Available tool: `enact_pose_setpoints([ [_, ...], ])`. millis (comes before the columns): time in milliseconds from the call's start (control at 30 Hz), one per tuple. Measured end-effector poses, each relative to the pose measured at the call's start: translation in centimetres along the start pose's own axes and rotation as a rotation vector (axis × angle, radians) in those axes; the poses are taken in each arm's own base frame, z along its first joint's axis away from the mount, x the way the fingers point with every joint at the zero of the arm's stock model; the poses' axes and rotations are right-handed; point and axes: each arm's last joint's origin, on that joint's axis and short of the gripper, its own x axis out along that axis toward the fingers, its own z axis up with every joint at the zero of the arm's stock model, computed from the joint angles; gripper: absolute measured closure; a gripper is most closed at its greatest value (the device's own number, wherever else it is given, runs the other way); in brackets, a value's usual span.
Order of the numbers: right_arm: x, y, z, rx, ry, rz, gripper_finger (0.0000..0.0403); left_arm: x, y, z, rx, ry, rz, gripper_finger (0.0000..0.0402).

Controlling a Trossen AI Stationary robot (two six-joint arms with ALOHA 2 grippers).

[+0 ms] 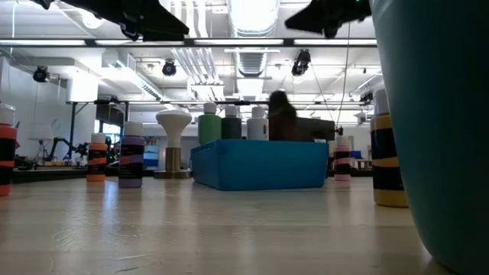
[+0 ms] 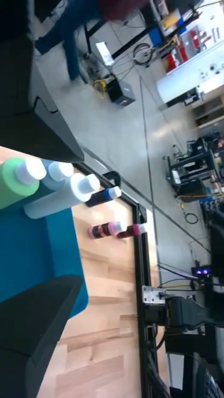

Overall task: Pick & Place Paint Supplies
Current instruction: Move the green cup to the bottom right of the table

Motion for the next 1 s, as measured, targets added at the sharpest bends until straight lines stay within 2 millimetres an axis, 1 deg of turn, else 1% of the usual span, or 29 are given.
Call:
enact_pose_setpoints([
  [67, -0.8, 0.2, 1.0, -0.001, -0.011, 0.017, 0.0323, 0.0, 0.0, -0.1, 0.001, 0.004, -0.004, 0.0087],
  [200, -2.0, 0.9, 2.2, 0.001, 0.019, 0.06, 0.0331, 0.0, 0.0, -0.1, 0.002, 0.006, -0.005, 0.0087],
  [267, -2.4, 1.4, 2.8, -0.003, 0.055, 0.083, 0.0333, 0.0, 0.0, -0.1, 0.006, 0.008, -0.005, 0.0087],
  [367, -2.7, 2.6, 3.8, -0.05, 0.151, 0.045, 0.0335, 0.0, 0.0, -0.2, 0.015, 0.014, -0.006, 0.0087],
  [533, -3.0, 5.5, 4.4, -0.147, 0.357, -0.038, 0.0327, 0.0, -0.1, -0.3, 0.023, 0.028, -0.009, 0.0087],
  [700, -3.2, 8.3, 4.2, -0.158, 0.546, -0.047, 0.0314, 0.0, -0.1, -0.4, 0.025, 0.034, -0.01, 0.0087],
  [900, -3.7, 11.9, 4.3, -0.119, 0.652, 0.013, 0.0298, -0.1, -0.1, -0.8, 0.045, 0.07, -0.021, 0.0087],
  [1000, -4.5, 13.7, 5.1, -0.058, 0.677, 0.035, 0.0291, -0.1, -0.1, -0.9, 0.046, 0.081, -0.023, 0.0087],
])
